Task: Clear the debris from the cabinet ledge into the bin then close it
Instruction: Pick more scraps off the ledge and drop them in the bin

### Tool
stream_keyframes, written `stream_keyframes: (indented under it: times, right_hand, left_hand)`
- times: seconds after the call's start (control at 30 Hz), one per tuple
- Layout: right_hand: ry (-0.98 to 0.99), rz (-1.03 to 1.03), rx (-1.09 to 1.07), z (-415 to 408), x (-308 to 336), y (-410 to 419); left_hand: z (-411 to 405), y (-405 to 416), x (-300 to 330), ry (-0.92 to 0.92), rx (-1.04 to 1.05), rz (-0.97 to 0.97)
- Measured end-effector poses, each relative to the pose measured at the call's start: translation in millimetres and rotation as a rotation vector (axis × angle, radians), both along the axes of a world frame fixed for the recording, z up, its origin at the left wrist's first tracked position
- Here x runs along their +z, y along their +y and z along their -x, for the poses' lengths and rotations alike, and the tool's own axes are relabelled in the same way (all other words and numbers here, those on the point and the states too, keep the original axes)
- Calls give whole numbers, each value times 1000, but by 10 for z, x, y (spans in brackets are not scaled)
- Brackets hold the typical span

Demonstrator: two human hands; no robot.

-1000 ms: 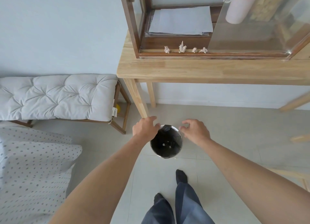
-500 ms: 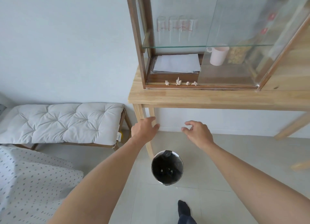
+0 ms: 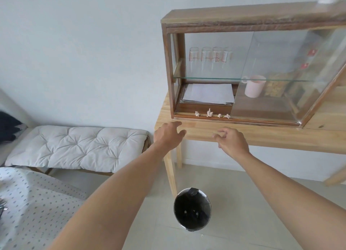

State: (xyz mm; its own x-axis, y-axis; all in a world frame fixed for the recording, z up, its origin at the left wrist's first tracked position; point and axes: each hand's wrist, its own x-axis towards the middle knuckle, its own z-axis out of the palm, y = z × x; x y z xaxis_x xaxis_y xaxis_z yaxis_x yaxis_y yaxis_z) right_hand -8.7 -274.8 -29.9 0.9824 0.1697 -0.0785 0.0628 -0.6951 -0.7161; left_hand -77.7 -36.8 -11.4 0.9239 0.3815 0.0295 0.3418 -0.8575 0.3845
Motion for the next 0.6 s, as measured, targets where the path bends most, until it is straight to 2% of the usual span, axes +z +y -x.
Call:
stream_keyframes:
  times: [0.6]
  right_hand:
    - [-61, 51, 22, -1062, -1, 436]
  left_hand:
    - [-1135, -68, -120, 9, 9, 39]
